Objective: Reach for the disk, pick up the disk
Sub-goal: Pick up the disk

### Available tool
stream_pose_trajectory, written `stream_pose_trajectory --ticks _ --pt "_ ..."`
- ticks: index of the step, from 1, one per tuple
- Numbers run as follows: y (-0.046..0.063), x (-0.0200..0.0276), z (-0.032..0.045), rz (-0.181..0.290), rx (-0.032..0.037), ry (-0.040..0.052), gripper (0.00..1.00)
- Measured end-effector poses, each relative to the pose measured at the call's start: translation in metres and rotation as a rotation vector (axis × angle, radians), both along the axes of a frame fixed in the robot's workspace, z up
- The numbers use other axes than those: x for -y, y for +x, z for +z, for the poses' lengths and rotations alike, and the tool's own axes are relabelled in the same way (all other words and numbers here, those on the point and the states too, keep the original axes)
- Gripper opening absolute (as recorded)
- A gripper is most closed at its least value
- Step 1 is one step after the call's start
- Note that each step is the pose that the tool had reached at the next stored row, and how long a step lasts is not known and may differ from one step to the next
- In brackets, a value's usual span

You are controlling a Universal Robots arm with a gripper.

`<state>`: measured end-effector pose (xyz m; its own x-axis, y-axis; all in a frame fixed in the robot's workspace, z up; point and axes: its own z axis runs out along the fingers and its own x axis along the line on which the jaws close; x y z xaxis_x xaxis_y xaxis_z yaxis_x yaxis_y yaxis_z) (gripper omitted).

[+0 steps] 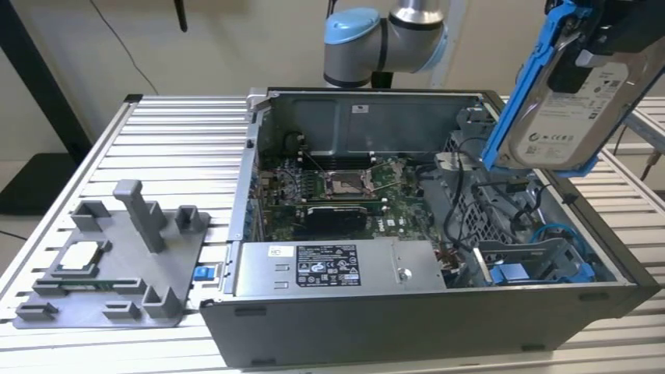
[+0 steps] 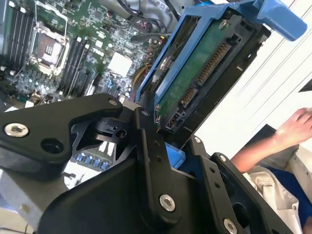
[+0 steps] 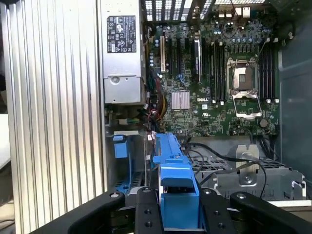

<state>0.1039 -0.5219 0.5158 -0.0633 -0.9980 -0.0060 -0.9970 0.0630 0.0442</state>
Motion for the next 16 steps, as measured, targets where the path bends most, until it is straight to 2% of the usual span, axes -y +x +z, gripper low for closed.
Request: stream_pose_trajectory --ticks 3,5,7,10,11,14,16 --pt "-0.003 0.005 -0.0002 0.0 0.0002 0.0001 0.0" --pt "-0.007 0.006 -0.001 0.0 0.0034 0.0002 0.0" --pt "-0.013 0.0067 -0.0026 0.0 0.0127 0.0001 0.0" --pt "-0.018 0.0074 -0.0056 0.0 0.0332 0.0002 0.0" --pt "-0.018 0.0077 -0.0074 0.0 0.0359 0.0 0.0" --pt "-0.018 0.0093 -0.0129 0.0 0.0367 0.0 0.0" --pt "-0.018 0.0123 -0.0164 0.0 0.0367 0.0002 0.0"
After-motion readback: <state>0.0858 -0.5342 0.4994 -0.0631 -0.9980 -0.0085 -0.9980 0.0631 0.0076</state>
